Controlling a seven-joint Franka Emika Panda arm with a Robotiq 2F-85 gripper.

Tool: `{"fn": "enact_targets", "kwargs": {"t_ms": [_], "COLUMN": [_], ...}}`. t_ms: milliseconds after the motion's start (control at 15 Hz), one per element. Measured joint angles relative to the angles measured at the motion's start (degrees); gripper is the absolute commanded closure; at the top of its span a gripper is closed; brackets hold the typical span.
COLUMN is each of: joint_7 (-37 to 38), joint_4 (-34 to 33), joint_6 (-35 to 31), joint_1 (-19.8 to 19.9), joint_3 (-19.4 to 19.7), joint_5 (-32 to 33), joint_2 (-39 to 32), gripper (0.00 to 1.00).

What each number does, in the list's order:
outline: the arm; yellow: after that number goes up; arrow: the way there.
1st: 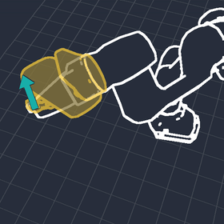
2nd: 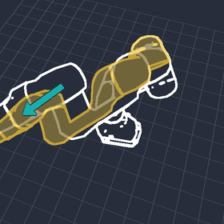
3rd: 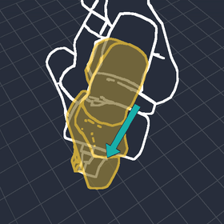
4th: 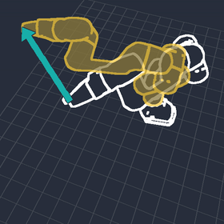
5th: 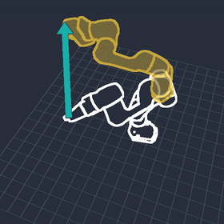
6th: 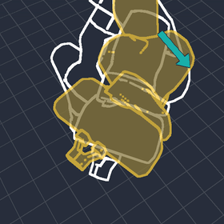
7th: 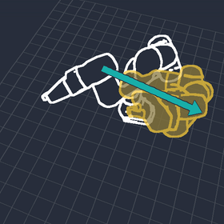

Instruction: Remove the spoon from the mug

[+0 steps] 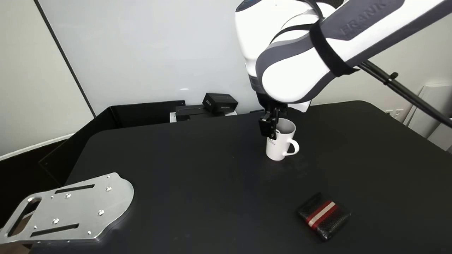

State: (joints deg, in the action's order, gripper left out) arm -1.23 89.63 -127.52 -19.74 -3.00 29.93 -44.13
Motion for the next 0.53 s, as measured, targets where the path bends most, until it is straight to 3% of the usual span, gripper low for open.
{"fn": "enact_targets", "kwargs": {"t_ms": [67, 133, 267, 533], "joint_7": [0.0, 0.0, 0.0, 0.0], "joint_4": [0.0, 0.0, 0.0, 0.0], "joint_6": [0.0, 0.0, -0.1, -0.3], "joint_1": [0.0, 0.0, 0.0, 0.0], "joint_3": [0.0, 0.0, 0.1, 0.2], "joint_5": [-0.1, -0.2, -0.4, -0.6], "joint_2": [-0.1, -0.1, -0.2, -0.4], "gripper": [0.02, 0.25, 0.29, 0.58]}}
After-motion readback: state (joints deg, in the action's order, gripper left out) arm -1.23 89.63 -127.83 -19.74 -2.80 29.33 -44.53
